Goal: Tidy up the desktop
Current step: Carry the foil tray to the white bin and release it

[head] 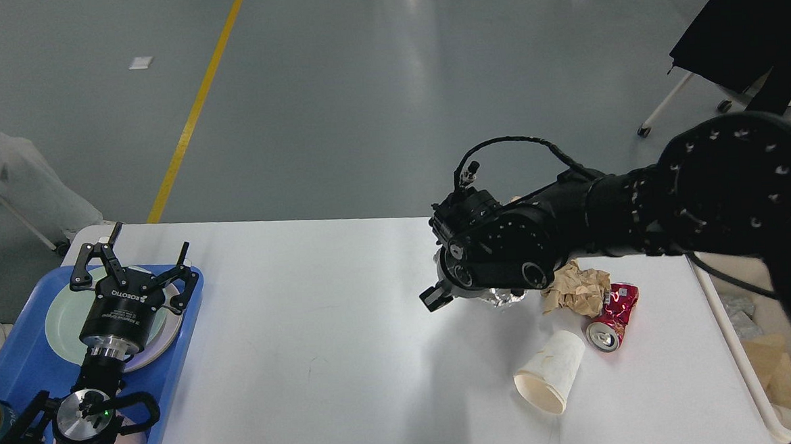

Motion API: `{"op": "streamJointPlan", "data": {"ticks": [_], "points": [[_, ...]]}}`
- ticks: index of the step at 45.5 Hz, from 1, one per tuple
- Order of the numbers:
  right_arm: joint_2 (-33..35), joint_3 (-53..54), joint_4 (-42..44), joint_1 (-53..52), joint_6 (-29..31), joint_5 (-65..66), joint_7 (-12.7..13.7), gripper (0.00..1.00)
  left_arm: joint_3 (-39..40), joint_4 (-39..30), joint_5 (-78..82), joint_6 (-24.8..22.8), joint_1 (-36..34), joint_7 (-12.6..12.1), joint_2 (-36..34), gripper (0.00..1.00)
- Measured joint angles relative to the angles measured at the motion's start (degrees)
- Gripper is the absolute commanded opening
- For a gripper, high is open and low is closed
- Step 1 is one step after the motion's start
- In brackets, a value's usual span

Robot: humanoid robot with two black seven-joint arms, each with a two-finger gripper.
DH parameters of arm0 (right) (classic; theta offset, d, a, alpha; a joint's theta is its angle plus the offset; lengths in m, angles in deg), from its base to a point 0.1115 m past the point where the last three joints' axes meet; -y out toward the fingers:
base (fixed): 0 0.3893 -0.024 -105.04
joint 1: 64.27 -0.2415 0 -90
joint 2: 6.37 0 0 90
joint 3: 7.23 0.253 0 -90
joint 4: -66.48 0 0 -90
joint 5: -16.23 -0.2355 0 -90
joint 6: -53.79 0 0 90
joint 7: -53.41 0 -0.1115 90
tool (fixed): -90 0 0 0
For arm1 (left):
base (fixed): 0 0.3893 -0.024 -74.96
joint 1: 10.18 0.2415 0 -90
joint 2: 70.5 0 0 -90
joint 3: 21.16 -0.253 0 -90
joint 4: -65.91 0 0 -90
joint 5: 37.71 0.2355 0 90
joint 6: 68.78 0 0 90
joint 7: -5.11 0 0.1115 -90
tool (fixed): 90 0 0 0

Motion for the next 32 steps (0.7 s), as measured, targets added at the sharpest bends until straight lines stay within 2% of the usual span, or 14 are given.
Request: {"op": "streamJointPlan", "data": {"ticks": [15, 22, 28, 32], "points": [[9.39, -12.76, -13.79, -20.42, 5.93, -9.87, 0.03, 0.0, -0.04, -0.01, 0.0, 0.0, 0.0, 0.0, -0.03, 0.96], [16.13, -16.18, -22.45, -28.23, 6.37, -16.37, -0.67, 0.0, -0.01, -0.01, 0.0, 0.0, 0.0, 0.0, -0.08, 0.96], [19.96, -21.79, -27.3, -34.68, 5.91, -23.43, -4.19, 0.0, 0.0, -0.01, 0.0, 0.0, 0.0, 0.0, -0.05, 0.96], [21.74, -27.11, -28.17, -37.3, 5.85, -25.0, -9.65, 0.0, 0.0, -0.01, 0.0, 0.0, 0.0, 0.0, -0.05, 0.96]]}}
